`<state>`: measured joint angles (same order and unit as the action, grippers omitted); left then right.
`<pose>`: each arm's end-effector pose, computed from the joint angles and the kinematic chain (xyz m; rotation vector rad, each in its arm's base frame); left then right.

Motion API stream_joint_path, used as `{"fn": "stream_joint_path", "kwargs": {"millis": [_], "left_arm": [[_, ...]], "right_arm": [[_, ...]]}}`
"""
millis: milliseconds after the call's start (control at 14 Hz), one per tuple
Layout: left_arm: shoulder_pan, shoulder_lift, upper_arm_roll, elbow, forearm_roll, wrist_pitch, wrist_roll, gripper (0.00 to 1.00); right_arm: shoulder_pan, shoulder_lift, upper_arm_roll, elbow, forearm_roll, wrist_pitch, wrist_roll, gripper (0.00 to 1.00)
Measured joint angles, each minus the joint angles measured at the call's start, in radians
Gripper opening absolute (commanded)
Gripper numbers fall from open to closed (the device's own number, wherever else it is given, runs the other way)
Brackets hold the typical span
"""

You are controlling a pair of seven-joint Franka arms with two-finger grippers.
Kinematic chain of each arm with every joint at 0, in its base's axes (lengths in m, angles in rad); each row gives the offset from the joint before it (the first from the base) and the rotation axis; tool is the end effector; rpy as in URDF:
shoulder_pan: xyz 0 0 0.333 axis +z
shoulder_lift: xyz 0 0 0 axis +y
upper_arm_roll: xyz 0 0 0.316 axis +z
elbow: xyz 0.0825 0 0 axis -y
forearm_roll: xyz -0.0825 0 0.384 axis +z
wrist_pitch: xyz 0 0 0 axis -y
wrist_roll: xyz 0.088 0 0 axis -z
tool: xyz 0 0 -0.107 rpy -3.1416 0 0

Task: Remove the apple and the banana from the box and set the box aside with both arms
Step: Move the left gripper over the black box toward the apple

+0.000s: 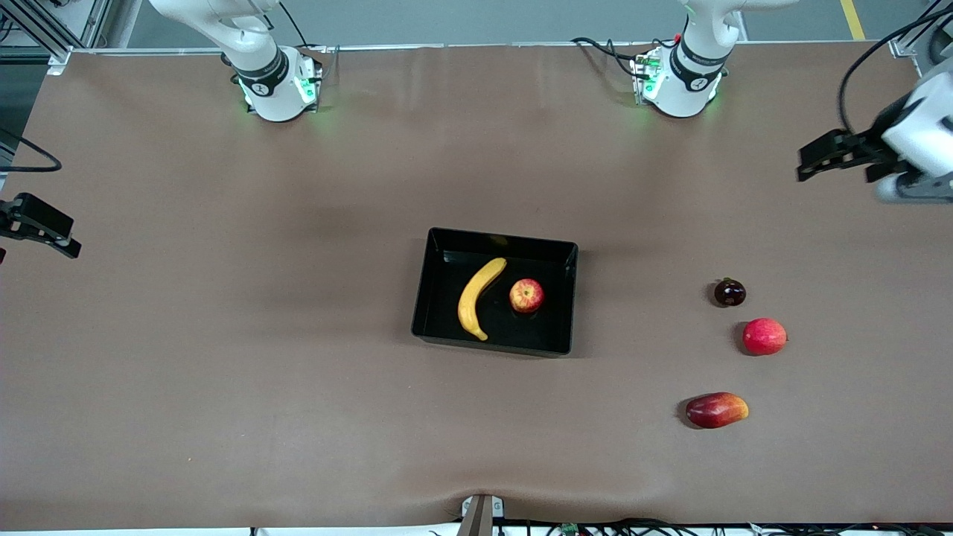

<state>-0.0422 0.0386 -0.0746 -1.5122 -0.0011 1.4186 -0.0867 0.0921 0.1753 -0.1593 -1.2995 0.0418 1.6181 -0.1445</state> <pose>0.5463 -0.0634 0.6181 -3.1250 0.0474 0.2063 0.6119 -0.0264 0.6565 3.1295 0.1296 0.2292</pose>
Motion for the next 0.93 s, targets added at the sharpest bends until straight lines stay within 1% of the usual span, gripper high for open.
{"fn": "stream_joint_path", "kwargs": {"millis": [214, 499, 642, 927], "left_arm": [[-0.072, 0.106, -0.024, 0.045, 0.000, 0.050, -0.119, 1.00], [-0.169, 0.238, -0.028, 0.072, 0.000, 0.175, -0.222, 1.00], [-0.213, 0.304, -0.029, 0.072, -0.001, 0.271, -0.273, 1.00], [-0.338, 0.465, -0.031, 0.073, -0.001, 0.500, -0.397, 1.00]], "right_arm": [[-0.003, -0.001, -0.001, 0.000, 0.000, -0.004, -0.004, 1.00], [-0.005, -0.003, -0.008, 0.007, -0.001, -0.015, -0.008, 1.00], [-0.006, -0.006, -0.009, 0.013, -0.001, -0.020, -0.010, 1.00], [-0.006, -0.008, -0.010, 0.016, -0.006, -0.022, -0.011, 1.00]]}}
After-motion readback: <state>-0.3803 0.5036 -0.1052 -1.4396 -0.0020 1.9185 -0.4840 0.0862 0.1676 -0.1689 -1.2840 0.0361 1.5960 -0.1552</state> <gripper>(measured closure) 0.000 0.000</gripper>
